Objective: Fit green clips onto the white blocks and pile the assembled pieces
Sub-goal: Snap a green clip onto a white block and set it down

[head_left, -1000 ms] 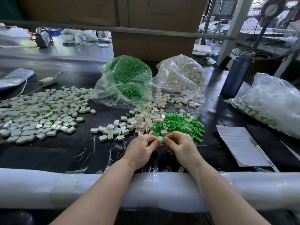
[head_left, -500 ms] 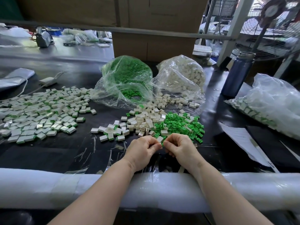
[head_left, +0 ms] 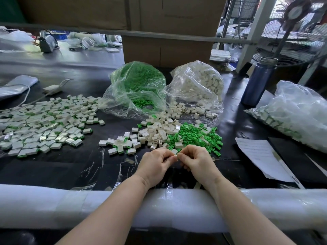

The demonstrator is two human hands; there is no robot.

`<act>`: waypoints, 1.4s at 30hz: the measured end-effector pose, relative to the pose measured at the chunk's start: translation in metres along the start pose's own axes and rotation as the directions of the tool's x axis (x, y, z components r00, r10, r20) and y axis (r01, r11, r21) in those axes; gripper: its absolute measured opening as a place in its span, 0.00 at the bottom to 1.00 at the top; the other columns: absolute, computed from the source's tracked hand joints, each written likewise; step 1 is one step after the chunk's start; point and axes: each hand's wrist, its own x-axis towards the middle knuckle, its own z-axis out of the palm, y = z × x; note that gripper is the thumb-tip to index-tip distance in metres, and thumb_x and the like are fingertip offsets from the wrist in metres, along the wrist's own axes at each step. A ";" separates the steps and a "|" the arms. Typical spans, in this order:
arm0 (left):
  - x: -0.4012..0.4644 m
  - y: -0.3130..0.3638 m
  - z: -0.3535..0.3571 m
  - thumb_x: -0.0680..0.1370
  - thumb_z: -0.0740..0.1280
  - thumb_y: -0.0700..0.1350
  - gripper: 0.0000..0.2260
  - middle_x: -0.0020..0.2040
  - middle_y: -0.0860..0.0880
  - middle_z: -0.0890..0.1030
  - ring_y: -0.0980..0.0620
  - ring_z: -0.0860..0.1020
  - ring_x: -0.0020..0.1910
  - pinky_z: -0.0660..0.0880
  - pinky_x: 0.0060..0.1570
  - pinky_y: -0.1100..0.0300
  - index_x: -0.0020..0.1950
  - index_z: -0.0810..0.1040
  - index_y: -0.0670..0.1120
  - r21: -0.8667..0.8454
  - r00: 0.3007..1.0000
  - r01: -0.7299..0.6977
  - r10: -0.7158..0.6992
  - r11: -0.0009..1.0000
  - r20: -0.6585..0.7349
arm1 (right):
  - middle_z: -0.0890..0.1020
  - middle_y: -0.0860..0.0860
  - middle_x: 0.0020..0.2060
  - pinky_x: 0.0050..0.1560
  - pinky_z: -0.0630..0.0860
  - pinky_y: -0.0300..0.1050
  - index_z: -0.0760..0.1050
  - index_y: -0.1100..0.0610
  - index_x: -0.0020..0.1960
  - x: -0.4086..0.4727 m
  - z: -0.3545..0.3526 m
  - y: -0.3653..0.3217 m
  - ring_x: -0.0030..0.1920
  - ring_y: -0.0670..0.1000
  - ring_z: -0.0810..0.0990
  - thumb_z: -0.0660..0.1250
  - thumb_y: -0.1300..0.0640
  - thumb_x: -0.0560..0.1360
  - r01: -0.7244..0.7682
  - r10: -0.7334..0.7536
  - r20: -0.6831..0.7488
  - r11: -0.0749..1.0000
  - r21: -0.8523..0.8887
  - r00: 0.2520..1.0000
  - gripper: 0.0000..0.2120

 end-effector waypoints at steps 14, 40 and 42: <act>-0.002 0.007 -0.002 0.74 0.69 0.45 0.06 0.39 0.50 0.82 0.48 0.79 0.41 0.77 0.47 0.52 0.43 0.80 0.57 -0.171 0.997 0.037 -0.048 0.985 -0.060 | 0.78 0.46 0.24 0.27 0.70 0.33 0.77 0.59 0.35 -0.002 -0.002 -0.001 0.25 0.41 0.73 0.71 0.65 0.70 0.060 -0.059 -0.011 0.971 0.233 0.998 0.07; -0.002 0.010 -0.004 0.71 0.69 0.47 0.02 0.39 0.45 0.80 0.44 0.77 0.38 0.76 0.46 0.49 0.41 0.79 0.54 -0.315 0.998 0.018 -0.035 0.949 -0.049 | 0.80 0.47 0.32 0.29 0.72 0.33 0.77 0.57 0.43 0.000 -0.001 0.000 0.30 0.41 0.77 0.67 0.61 0.74 0.043 -0.037 -0.029 0.970 0.240 0.999 0.02; -0.001 0.008 -0.004 0.73 0.71 0.43 0.07 0.43 0.50 0.79 0.52 0.77 0.39 0.76 0.44 0.60 0.41 0.79 0.56 -0.292 0.997 -0.018 -0.004 0.956 -0.074 | 0.81 0.47 0.36 0.32 0.72 0.32 0.77 0.55 0.47 0.001 0.000 0.001 0.35 0.42 0.79 0.65 0.58 0.76 0.025 -0.032 0.033 0.977 0.211 0.999 0.02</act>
